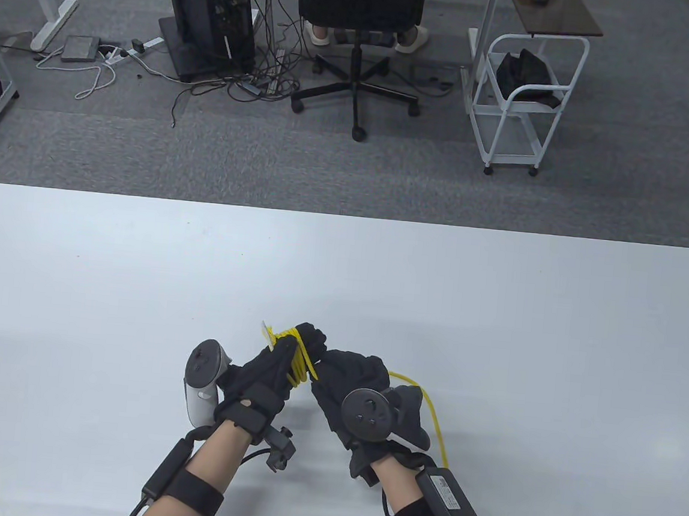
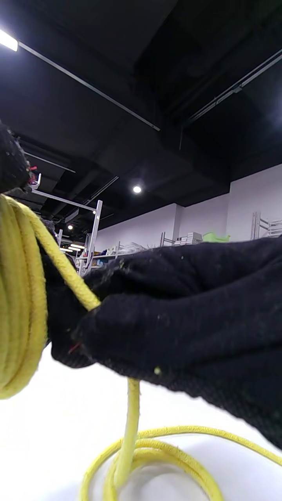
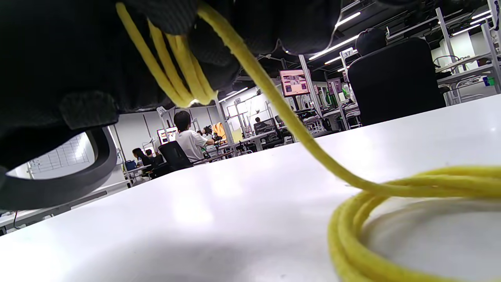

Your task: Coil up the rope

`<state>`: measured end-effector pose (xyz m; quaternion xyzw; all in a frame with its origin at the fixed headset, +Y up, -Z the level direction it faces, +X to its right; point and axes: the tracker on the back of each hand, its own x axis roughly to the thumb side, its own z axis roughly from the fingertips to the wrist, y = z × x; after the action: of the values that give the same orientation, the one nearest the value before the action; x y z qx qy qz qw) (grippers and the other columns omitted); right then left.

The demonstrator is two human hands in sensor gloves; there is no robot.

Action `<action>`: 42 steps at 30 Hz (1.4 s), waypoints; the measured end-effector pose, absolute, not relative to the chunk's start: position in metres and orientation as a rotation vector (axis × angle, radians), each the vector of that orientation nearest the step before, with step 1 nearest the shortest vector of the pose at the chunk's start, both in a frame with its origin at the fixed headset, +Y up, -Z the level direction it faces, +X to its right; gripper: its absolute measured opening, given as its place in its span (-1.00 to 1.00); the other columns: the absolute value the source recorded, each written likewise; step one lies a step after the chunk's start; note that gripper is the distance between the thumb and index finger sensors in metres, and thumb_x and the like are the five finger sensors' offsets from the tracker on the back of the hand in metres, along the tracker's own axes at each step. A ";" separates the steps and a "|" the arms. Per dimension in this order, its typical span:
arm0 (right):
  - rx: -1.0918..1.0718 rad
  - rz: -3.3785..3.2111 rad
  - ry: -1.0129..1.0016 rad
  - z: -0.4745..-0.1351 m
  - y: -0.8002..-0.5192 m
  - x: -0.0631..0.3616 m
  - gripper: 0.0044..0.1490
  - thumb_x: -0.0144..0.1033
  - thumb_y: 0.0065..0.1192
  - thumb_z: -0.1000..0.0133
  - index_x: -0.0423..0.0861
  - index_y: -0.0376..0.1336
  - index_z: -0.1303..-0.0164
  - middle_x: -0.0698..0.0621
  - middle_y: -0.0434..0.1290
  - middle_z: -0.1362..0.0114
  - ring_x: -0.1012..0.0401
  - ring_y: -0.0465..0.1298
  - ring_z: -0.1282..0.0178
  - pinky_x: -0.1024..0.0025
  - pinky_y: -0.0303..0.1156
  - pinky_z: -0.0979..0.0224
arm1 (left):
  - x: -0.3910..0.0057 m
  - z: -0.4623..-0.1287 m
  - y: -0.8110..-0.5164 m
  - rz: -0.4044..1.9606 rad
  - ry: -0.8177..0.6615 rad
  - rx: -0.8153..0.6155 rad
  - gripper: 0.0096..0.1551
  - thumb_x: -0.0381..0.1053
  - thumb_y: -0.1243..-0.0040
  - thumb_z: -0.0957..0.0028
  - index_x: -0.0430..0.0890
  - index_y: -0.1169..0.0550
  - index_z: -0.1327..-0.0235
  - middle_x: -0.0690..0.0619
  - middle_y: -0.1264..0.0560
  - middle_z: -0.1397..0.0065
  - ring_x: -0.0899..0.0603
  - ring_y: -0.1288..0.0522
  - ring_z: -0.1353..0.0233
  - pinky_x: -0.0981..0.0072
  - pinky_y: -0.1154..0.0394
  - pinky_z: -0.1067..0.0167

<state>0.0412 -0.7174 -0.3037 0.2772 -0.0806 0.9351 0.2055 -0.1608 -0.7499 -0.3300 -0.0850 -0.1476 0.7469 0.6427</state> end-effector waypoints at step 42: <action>0.519 2.635 -0.233 -0.324 -0.714 0.085 -0.49 -0.12 0.14 -0.27 -0.09 0.26 -0.36 -0.20 0.23 -0.59 -0.25 0.27 -0.52 -0.49 0.04 -0.47 | -0.141 -0.333 -0.752 1.328 -0.552 -0.607 -0.30 0.25 0.20 -0.32 -0.15 -0.63 -0.31 -0.21 -0.73 -0.23 -0.22 -0.76 -0.13 0.15 -0.57 -0.17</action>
<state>0.0847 -0.7143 -0.3243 0.1878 -0.0842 0.9533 0.2212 -0.1408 -0.7524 -0.3327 -0.2737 -0.2487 0.5985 0.7107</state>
